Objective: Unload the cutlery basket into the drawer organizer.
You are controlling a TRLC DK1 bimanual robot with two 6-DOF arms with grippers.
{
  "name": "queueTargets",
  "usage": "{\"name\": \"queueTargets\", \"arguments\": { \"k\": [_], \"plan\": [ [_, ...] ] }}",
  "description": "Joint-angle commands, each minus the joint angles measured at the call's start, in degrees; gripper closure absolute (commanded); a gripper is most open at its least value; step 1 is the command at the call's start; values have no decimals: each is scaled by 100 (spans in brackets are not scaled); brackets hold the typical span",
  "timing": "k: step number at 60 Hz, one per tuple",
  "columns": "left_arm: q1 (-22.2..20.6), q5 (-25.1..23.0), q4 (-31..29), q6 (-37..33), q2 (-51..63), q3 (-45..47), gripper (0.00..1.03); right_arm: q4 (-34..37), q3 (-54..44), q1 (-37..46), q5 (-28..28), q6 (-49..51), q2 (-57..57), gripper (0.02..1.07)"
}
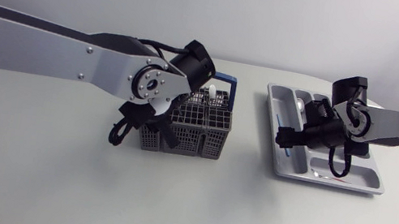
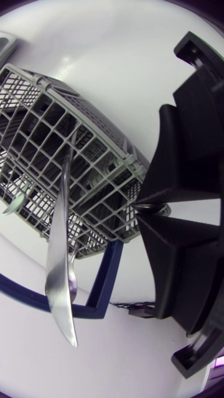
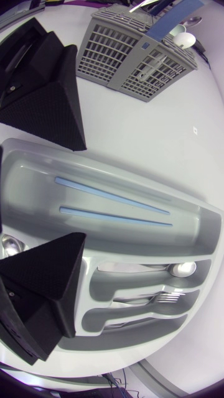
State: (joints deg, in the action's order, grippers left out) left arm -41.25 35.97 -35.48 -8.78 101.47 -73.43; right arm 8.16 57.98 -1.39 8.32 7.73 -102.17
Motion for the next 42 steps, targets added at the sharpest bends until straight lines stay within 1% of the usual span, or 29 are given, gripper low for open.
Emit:
{"name": "queueTargets", "arguments": {
  "k": [1,23,32,42],
  "plan": [
    [21,77,15,148,136,-22,88,-78,-155,33,-14,80,-93,13],
    [-32,112,6,130,57,13,97,-140,-208,51,-14,106,-75,13],
    [-32,121,6,122,57,4,98,-140,-208,60,-5,115,-75,13],
    [-49,235,6,104,-13,4,99,-140,-208,68,-5,115,-84,13]
  ]
}}
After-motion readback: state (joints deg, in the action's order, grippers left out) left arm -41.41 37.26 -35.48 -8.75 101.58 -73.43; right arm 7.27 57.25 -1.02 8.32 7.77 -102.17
